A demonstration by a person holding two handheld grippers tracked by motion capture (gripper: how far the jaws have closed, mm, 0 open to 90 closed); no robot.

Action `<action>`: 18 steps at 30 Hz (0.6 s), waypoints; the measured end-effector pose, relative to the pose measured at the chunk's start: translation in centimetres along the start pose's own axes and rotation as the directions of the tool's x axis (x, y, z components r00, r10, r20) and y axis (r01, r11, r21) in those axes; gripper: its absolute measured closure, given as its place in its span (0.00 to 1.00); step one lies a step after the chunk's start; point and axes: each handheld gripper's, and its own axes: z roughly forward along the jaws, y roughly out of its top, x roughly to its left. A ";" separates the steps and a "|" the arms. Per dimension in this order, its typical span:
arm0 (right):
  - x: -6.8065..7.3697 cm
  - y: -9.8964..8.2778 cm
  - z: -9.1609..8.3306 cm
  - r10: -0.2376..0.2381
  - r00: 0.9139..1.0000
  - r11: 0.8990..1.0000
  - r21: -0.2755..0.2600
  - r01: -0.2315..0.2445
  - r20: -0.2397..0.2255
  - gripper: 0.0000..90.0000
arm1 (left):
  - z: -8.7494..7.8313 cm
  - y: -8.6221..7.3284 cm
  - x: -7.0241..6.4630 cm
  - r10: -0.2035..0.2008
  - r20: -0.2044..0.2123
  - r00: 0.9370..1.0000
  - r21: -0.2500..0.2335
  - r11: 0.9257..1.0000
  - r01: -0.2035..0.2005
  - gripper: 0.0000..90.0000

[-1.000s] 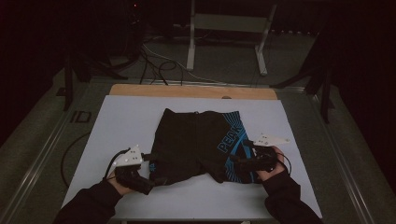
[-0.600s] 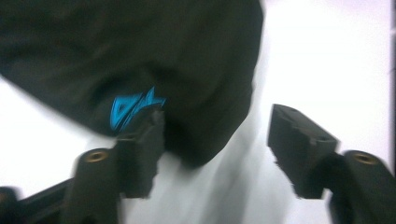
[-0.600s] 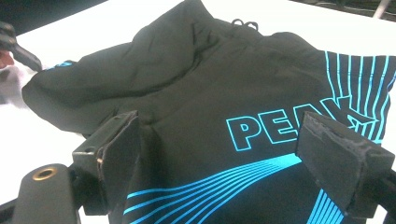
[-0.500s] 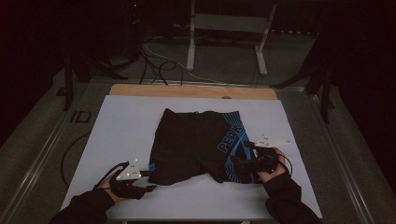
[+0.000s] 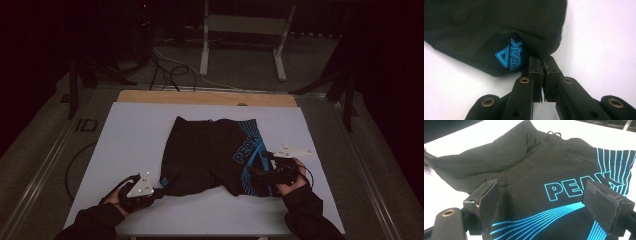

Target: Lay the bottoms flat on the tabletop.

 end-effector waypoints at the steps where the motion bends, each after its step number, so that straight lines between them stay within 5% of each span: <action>1: 0.0 0.0 0.0 -0.004 1.000 1.000 0.000 0.004 0.004 0.16 | -0.3 0.2 -0.2 0.006 -0.003 1.000 -0.003 1.000 -0.006 0.97; 12: 0.1 0.1 -0.2 0.005 1.000 1.000 -0.009 -0.005 0.000 0.16 | -2.6 0.5 -0.6 0.003 -0.038 0.999 -0.022 1.000 -0.004 0.96; 18: 0.1 0.1 -0.2 0.010 1.000 1.000 -0.005 -0.010 -0.004 0.16 | -1.4 -1.1 -0.4 0.001 -0.028 1.000 0.072 0.997 0.001 0.95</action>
